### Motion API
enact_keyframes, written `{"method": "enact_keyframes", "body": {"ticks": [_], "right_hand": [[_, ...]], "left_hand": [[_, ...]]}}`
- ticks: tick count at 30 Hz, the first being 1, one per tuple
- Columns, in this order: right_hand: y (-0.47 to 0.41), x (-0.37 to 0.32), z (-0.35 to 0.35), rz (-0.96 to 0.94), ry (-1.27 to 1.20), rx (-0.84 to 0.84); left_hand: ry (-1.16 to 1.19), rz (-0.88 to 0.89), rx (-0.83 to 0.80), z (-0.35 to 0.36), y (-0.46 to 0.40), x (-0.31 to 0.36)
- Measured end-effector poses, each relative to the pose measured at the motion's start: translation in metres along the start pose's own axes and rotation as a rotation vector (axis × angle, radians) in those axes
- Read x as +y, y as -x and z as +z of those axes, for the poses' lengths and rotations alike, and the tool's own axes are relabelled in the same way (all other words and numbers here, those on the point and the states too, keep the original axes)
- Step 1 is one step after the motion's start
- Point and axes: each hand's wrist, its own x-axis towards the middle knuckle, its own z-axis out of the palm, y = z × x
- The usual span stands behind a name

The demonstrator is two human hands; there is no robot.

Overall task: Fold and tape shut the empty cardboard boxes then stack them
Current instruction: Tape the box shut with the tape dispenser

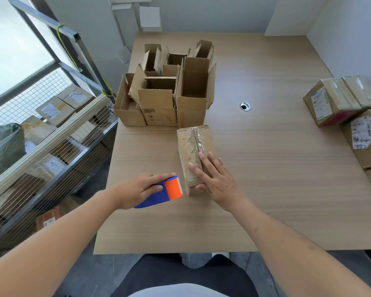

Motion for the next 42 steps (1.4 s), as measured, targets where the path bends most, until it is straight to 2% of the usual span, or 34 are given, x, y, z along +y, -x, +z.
{"method": "enact_keyframes", "body": {"ticks": [4,11,14,18,23,25,36,42], "right_hand": [[0.001,0.000,-0.003,0.010,-0.012,-0.032],[-0.001,-0.006,-0.012,0.066,0.005,-0.124],[-0.008,-0.023,-0.015,0.137,-0.026,-0.106],[-0.024,-0.056,-0.010,0.211,-0.008,-0.086],[-0.023,-0.053,-0.002,0.251,0.044,-0.123],[-0.023,-0.052,0.000,0.249,0.071,-0.118],[-0.027,-0.058,-0.001,0.334,0.066,-0.108],[-0.026,-0.053,-0.011,0.322,0.030,-0.188]], "left_hand": [[0.021,-0.011,-0.012,-0.004,0.008,-0.008],[-0.155,-0.074,0.014,-0.002,0.011,-0.009],[-0.232,-0.177,0.058,0.012,-0.004,0.000],[-0.218,-0.278,0.077,0.025,-0.018,0.022],[-0.283,-0.369,0.040,0.023,-0.030,0.025],[-0.231,-0.386,0.059,0.023,-0.027,0.021],[-0.114,-0.301,0.249,0.019,-0.019,0.012],[-0.007,-0.160,0.391,0.012,-0.009,0.002]]}}
